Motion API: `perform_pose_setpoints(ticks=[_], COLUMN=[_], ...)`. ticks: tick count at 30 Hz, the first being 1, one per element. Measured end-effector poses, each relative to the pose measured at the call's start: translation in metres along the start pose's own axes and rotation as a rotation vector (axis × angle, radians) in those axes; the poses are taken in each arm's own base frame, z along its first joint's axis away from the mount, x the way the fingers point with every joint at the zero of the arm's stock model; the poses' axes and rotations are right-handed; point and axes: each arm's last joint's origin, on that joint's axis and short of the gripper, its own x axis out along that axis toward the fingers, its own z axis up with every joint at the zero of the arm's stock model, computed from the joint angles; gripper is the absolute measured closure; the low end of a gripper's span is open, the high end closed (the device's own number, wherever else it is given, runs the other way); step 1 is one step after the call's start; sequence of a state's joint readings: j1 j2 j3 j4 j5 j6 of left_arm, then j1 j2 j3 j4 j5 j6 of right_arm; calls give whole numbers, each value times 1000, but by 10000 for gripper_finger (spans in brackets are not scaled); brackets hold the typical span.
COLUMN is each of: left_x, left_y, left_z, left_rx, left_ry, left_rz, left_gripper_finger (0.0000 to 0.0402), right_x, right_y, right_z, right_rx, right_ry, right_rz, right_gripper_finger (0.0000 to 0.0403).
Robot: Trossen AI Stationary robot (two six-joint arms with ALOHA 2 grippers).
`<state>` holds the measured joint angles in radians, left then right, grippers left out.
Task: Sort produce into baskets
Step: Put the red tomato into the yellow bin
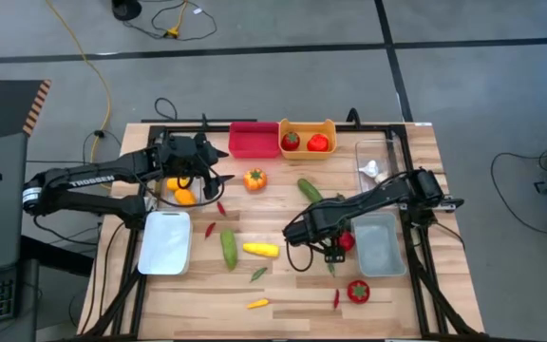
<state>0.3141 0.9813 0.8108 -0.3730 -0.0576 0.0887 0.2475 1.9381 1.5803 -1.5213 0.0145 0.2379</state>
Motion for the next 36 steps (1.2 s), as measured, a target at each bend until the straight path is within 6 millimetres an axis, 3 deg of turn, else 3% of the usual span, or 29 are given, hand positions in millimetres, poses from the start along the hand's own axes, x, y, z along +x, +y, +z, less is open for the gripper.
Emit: perform_pose_setpoints(ticks=[12, 23, 31, 36], left_x=[0, 0, 0, 0], left_y=[0, 0, 0, 0], left_z=[0, 0, 0, 0], left_rx=[0, 0, 0, 0], left_ry=[2, 2, 2, 2], left_rz=[1, 1, 1, 1], left_gripper_finger=[84, 84, 84, 84], right_x=[1, 41, 57, 59], right_y=[-1, 1, 1, 2], right_z=[1, -4, -4, -2], right_rx=[7, -2, 1, 16], right_ry=[4, 98, 84, 64], right_rz=[65, 39, 17, 20], right_gripper_finger=[5, 5, 6, 28])
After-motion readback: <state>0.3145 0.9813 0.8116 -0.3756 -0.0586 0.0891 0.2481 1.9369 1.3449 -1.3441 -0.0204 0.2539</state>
